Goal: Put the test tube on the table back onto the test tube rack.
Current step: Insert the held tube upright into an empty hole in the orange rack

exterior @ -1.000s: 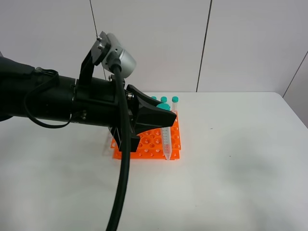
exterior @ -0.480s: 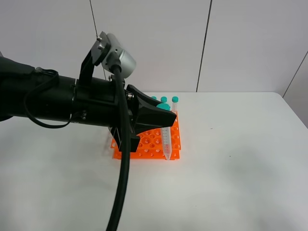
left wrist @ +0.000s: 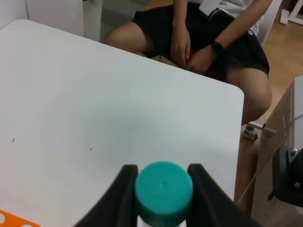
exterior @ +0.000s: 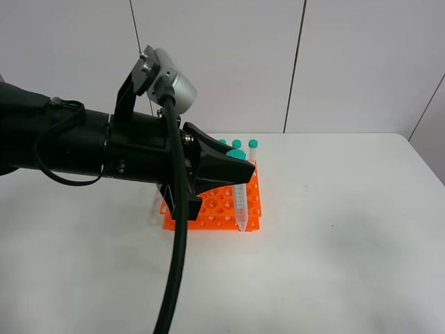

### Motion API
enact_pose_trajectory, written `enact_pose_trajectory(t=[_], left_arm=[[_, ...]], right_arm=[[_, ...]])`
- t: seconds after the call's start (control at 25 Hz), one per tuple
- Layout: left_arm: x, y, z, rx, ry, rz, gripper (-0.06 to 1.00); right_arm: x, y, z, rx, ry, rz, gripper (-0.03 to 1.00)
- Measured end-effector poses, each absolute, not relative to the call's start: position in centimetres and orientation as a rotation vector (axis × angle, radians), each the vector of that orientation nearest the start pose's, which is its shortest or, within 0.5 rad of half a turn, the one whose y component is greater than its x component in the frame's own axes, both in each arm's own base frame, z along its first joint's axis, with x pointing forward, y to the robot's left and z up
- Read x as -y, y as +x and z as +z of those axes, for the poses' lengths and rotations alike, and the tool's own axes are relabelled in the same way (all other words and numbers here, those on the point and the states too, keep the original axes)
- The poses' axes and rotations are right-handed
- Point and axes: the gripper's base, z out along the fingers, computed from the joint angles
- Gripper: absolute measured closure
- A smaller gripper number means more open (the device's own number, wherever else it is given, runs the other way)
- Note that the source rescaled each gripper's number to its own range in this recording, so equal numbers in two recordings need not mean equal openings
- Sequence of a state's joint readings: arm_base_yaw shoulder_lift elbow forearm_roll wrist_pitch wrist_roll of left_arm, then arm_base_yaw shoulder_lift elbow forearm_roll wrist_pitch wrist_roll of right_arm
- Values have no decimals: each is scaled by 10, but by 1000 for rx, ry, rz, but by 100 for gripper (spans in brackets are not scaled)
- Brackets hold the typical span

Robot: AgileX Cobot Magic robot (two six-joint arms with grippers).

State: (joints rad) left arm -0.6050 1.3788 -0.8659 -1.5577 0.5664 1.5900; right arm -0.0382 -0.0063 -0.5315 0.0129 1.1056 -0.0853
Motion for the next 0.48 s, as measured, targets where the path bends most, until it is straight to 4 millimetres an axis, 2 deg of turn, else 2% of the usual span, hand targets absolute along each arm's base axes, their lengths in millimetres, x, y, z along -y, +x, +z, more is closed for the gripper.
enact_pose_trajectory(t=[0.48], left_arm=[[206, 212, 292, -1791, 1001, -919, 94]], right_arm=[[-1, -11, 282, -2052, -50, -61, 20]])
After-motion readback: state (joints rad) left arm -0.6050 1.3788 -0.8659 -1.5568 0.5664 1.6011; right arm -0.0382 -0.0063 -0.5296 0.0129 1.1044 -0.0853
